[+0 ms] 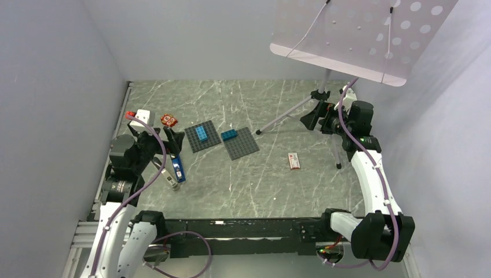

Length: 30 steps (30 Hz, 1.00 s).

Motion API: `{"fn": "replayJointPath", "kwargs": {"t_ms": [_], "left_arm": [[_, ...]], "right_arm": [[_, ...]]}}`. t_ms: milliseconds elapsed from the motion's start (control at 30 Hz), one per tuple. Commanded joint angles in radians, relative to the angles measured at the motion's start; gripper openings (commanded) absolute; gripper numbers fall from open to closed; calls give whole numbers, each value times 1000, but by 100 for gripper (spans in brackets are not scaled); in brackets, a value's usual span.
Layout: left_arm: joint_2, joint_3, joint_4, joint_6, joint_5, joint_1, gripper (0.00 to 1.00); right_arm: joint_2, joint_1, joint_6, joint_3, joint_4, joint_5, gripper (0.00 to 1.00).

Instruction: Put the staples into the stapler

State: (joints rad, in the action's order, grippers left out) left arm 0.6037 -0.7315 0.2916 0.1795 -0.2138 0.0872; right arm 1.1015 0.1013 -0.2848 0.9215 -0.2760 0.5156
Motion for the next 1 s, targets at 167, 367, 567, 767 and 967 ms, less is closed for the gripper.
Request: {"fn": "replayJointPath", "kwargs": {"t_ms": [167,367,567,767,967], "left_arm": [[19,0,-73,69,-105,-36,99],[32,7,-14,210,-145,-37,99],[54,5,93,347,-205,-37,99],[116,42,134,432,-155,-35,99],[254,-10,236,422,72,74,99]], "right_arm": [[-8,4,51,6,34,125,100],[-24,-32,296,-44,34,499,100],[-15,-196,631,-60,-171,486,100],[14,-209,665,-49,-192,457,100],[24,-280,713,-29,-242,363,100]]}}
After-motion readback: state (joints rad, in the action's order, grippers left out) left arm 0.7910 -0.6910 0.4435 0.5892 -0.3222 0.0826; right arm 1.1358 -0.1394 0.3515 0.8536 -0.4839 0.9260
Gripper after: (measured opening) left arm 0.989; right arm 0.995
